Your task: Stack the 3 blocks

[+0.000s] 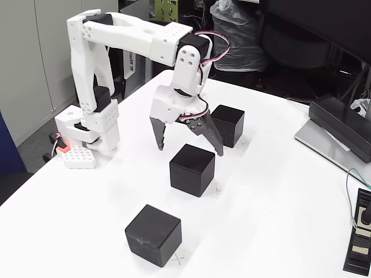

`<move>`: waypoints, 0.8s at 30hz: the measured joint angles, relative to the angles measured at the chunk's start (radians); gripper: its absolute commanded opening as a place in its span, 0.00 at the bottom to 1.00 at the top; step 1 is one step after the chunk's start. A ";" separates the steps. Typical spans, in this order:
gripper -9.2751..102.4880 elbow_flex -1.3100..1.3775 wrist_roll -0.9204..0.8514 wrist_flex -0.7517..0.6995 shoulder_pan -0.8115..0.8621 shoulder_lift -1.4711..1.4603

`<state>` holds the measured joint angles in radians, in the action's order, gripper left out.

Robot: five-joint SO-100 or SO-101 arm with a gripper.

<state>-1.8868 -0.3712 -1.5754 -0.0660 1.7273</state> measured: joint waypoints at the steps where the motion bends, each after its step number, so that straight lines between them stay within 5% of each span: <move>1: 0.50 -0.002 -0.005 0.002 0.000 0.000; 24: 0.50 -0.021 -0.129 0.087 0.018 0.000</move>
<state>-1.9083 -0.5001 -1.4880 -0.0476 1.7273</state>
